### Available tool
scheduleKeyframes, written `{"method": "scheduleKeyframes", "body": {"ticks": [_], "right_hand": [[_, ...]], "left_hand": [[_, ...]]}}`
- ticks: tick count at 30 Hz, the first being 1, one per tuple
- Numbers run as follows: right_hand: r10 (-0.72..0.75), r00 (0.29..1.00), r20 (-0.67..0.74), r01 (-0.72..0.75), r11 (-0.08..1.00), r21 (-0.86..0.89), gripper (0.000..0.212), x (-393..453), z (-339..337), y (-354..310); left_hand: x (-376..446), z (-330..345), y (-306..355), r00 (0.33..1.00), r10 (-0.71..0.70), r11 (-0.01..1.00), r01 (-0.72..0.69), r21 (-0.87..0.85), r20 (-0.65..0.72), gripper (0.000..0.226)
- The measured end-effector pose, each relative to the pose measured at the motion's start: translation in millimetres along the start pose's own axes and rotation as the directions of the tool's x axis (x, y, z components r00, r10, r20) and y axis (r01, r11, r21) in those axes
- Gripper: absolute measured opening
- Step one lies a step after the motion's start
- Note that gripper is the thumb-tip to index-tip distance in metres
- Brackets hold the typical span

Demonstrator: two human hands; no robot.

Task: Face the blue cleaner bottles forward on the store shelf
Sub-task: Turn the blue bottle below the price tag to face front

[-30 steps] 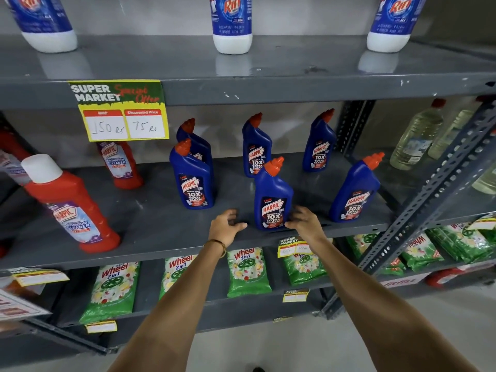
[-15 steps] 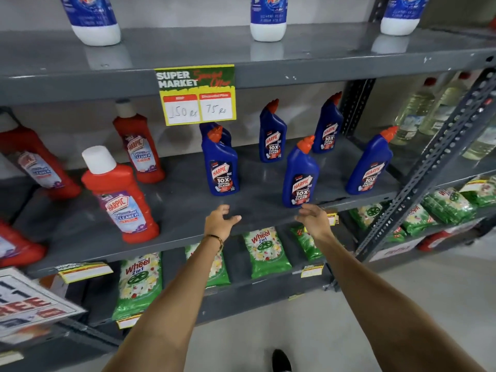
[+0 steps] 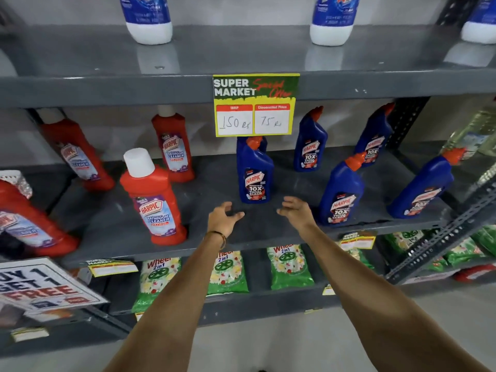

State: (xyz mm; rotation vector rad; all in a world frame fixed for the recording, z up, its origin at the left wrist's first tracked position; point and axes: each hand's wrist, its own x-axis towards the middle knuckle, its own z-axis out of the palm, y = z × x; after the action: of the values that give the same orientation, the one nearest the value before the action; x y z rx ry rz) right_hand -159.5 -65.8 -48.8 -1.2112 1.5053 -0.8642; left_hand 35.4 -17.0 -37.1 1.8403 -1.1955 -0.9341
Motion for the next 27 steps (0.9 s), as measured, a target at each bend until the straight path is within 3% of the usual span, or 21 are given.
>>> {"method": "scheduleKeyframes", "body": {"ticks": [5, 12, 18, 27], "right_hand": [[-0.009, 0.994, 0.105, 0.008, 1.0, 0.009, 0.064, 20, 9, -12], [-0.094, 0.967, 0.236, 0.088, 0.995, 0.038, 0.058, 43, 17, -27], [-0.097, 0.968, 0.232, 0.079, 0.993, 0.085, 0.039, 46, 20, -27], [-0.115, 0.966, 0.231, 0.096, 0.991, 0.092, 0.034, 23, 13, -20]], "left_hand": [[22, 4, 10, 0.999, -0.015, 1.0, 0.016, -0.027, 0.044, 0.061], [46, 13, 28, 0.996, 0.022, 0.997, -0.016, -0.08, 0.084, 0.054], [48, 17, 30, 0.996, 0.046, 0.995, -0.038, -0.095, 0.08, 0.039], [23, 13, 25, 0.996, 0.052, 0.995, -0.045, -0.093, 0.067, 0.038]]}}
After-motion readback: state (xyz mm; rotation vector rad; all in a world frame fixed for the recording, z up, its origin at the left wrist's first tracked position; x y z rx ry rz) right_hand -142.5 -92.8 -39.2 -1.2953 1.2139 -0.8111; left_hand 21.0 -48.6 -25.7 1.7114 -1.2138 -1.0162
